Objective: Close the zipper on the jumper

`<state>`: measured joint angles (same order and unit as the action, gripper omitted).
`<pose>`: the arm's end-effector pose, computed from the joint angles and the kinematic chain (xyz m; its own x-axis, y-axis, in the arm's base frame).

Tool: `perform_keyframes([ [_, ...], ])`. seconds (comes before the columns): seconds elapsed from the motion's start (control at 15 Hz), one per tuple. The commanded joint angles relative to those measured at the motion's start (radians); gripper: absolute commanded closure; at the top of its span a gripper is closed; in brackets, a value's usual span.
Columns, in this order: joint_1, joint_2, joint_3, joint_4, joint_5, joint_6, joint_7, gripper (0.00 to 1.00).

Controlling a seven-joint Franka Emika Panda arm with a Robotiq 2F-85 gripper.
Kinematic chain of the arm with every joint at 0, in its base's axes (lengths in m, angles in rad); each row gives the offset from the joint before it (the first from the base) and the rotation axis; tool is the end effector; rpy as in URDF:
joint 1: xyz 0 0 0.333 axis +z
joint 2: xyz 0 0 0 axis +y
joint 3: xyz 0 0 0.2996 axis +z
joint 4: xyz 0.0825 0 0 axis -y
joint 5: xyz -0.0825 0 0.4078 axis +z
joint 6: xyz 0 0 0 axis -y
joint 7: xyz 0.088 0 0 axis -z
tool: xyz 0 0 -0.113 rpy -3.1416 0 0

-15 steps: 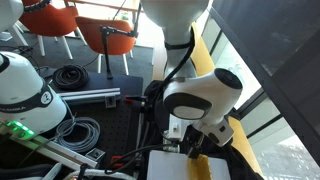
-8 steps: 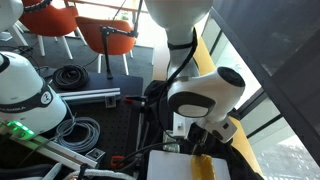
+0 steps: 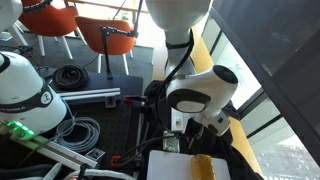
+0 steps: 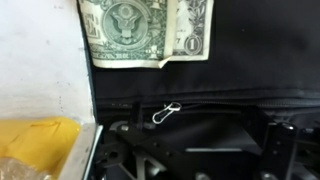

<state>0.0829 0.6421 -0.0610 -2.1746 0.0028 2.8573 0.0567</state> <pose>0.5466 0.0083 0.0547 0.9988 -0.0238 0.0435 -0.0253 -0.9991 0.0332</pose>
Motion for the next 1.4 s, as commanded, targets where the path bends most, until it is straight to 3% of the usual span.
perform_keyframes([
  [0.0, -0.003, 0.005, -0.006, 0.015, -0.014, -0.003, 0.009, 0.00],
  [0.13, -0.005, 0.005, -0.005, 0.017, -0.013, -0.002, 0.009, 0.00],
  [0.2, -0.006, 0.006, -0.005, 0.016, -0.013, 0.000, 0.008, 0.24],
  [0.27, -0.007, 0.006, -0.004, 0.016, -0.012, 0.002, 0.007, 0.26],
  [0.87, -0.009, -0.003, -0.006, 0.015, -0.015, 0.001, 0.006, 0.94],
  [1.0, 0.001, -0.010, -0.016, 0.013, -0.020, -0.003, 0.011, 1.00],
  [1.33, 0.044, -0.016, -0.022, 0.019, -0.035, -0.018, 0.023, 0.99],
])
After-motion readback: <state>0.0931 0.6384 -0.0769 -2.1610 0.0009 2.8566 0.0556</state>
